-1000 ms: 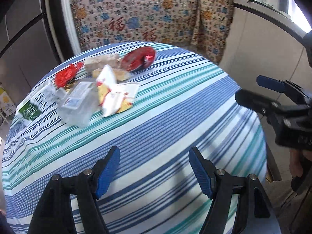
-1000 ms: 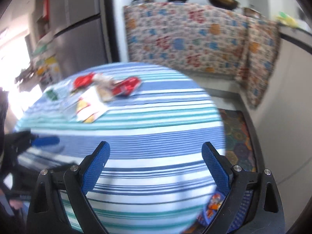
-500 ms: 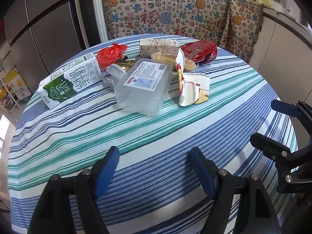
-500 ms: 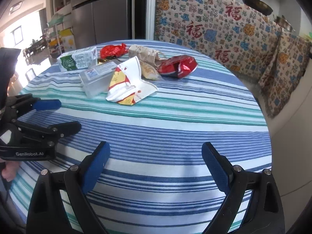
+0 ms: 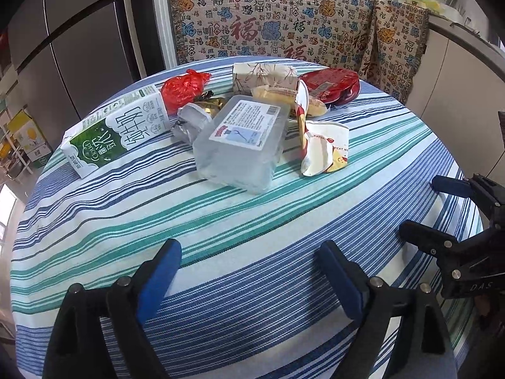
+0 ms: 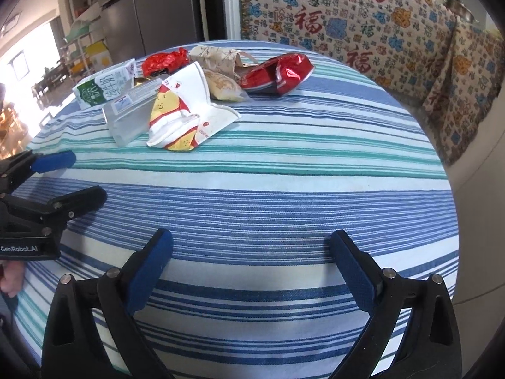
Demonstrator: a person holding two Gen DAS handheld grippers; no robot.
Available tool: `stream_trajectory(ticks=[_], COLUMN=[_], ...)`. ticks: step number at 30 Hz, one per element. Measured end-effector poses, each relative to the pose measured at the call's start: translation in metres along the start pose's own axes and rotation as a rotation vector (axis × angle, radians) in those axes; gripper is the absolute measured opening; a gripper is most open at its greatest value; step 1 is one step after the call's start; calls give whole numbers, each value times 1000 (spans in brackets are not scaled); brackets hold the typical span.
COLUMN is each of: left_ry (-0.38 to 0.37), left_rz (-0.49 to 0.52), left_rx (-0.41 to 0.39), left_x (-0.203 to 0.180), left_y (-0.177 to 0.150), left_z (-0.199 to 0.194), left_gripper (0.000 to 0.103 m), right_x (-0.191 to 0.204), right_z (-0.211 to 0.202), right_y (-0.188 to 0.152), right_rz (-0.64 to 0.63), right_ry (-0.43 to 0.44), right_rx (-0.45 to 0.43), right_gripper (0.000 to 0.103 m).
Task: Collect trash
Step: 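Move both open tools back over the table, then grasp the clear plastic box with the left tool while the right tool grasps the white-red wrapper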
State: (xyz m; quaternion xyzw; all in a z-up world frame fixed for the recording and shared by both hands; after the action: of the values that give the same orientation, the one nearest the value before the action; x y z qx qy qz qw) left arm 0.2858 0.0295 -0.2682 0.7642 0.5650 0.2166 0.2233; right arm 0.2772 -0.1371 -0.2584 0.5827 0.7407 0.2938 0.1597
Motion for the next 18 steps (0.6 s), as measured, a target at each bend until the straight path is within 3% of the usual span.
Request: stream_trajectory(ticks=[10,18], left_ry=[-29,-98], left_rz=[30,33], left_rx=[-8,-66], left_x=[-2,19], left_y=[3,44], left_z=[1,11], left_gripper=[91,91], right_x=[-2,-2], right_z=[0,0], right_y=[-1,-1], right_rz=[3,2], right_ry=[-1,1], right_rx=[4,4], right_gripper=[103,103])
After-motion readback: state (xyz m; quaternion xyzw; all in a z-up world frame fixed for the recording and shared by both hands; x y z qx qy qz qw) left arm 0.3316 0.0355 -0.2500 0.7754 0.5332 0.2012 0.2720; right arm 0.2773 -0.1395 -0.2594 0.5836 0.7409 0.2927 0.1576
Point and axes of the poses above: each gripper's, at about its wrist camera, not at the fingertips, and z roughly the way its jaws point, x to its left, y to its top, the point moved 7 cm from there along z, roughly the way its jaws point, and after that the axes turned 8 degrees about z, right-handed, at the moved point
